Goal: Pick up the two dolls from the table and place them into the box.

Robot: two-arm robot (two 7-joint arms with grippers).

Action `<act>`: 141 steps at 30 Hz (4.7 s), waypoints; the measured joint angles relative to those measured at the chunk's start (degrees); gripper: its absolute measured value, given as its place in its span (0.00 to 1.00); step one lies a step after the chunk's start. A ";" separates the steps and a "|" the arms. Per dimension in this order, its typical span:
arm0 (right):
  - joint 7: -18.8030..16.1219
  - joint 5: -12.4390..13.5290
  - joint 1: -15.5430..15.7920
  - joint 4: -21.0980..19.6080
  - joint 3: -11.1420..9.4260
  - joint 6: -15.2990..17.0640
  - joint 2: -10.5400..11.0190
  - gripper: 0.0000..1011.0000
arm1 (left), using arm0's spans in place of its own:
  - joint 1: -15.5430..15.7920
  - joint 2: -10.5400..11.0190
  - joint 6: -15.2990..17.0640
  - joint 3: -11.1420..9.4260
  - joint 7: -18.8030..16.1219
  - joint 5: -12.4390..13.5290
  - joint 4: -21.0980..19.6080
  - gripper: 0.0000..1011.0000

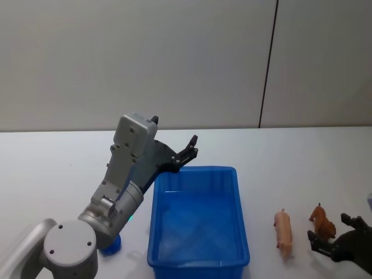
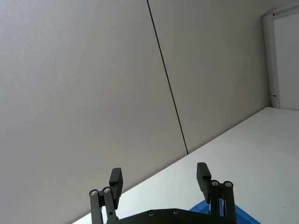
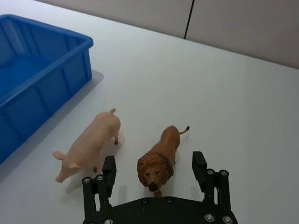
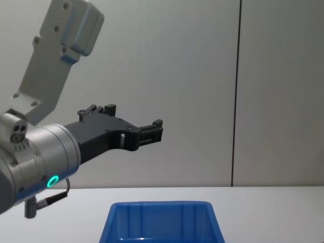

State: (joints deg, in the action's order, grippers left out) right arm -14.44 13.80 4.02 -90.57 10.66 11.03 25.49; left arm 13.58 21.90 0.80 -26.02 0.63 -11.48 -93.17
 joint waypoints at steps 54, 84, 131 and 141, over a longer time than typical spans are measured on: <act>-4.42 -3.09 -6.72 -1.26 1.66 -8.35 -4.04 0.42 | 0.00 0.00 0.00 0.00 -0.01 0.00 0.00 0.99; -16.37 -9.53 -11.33 1.91 9.85 -6.91 -11.54 0.63 | 0.00 0.00 0.00 0.00 -0.01 0.00 0.00 0.99; -6.08 -5.97 -1.94 -1.47 5.04 -2.44 -1.20 0.99 | 0.00 0.00 0.00 0.00 0.00 0.00 0.00 0.99; -5.86 -6.83 -3.37 1.49 5.12 -1.18 -1.91 0.99 | 0.00 0.00 0.00 0.00 0.00 0.00 0.00 0.99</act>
State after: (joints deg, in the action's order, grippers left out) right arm -20.30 6.97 0.65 -89.09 15.78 9.86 23.58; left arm 13.59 21.90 0.80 -26.03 0.63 -11.48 -93.17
